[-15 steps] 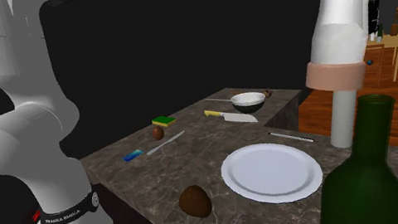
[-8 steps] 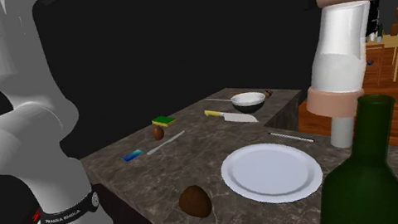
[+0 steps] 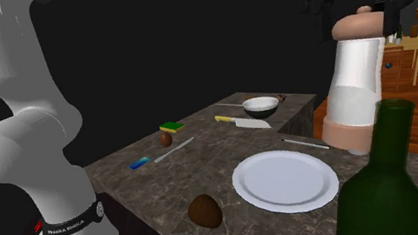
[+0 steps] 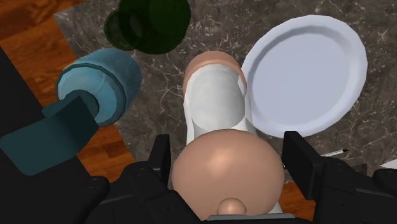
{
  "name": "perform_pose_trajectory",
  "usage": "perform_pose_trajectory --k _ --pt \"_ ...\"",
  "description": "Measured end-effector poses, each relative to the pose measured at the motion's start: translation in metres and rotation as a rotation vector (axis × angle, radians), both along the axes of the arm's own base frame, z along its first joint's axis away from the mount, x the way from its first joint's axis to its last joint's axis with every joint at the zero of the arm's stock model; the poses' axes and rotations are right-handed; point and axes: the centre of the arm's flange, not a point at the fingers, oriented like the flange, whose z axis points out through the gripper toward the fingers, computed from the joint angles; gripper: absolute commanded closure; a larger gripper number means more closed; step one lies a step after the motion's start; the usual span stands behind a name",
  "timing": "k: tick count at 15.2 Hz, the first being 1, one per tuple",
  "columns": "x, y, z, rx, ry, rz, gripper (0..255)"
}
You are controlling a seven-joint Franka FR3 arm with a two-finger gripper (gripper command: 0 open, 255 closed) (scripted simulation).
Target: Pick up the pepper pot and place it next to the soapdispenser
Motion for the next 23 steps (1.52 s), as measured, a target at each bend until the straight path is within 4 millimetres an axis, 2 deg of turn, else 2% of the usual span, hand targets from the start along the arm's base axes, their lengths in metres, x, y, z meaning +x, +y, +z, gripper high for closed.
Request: perform_pose_trajectory --k 23 --pt "0.000 0.001 -0.121 0.000 0.000 0.000 255"
